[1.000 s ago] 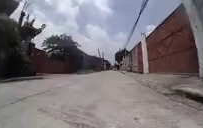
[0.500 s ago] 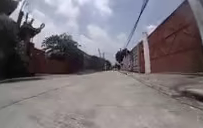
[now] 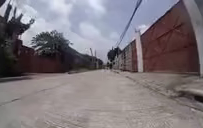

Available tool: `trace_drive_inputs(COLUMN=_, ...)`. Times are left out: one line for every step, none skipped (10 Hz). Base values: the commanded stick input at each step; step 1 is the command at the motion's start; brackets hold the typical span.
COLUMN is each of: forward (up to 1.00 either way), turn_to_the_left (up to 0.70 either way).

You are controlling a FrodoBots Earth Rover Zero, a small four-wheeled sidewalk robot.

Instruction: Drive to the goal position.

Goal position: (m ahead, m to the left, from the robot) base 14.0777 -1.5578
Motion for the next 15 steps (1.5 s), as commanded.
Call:
trace_drive_inputs(forward=0.50, turn_to_the_left=-0.26)
trace_drive_inputs(forward=0.50, turn_to_the_left=0.01)
trace_drive_inputs(forward=0.50, turn_to_the_left=0.01)
trace_drive_inputs(forward=0.50, turn_to_the_left=0.01)
trace_drive_inputs(forward=0.50, turn_to_the_left=0.01)
trace_drive_inputs(forward=0.50, turn_to_the_left=0.01)
trace_drive_inputs(forward=0.50, turn_to_the_left=0.01)
trace_drive_inputs(forward=0.50, turn_to_the_left=0.01)
trace_drive_inputs(forward=0.50, turn_to_the_left=0.01)
trace_drive_inputs(forward=0.50, turn_to_the_left=0.01)
trace_drive_inputs(forward=0.50, turn_to_the_left=0.01)
trace_drive_inputs(forward=0.50, turn_to_the_left=0.01)
trace_drive_inputs(forward=0.50, turn_to_the_left=0.01)
trace_drive_inputs(forward=0.50, turn_to_the_left=0.01)
trace_drive_inputs(forward=0.50, turn_to_the_left=-0.05)
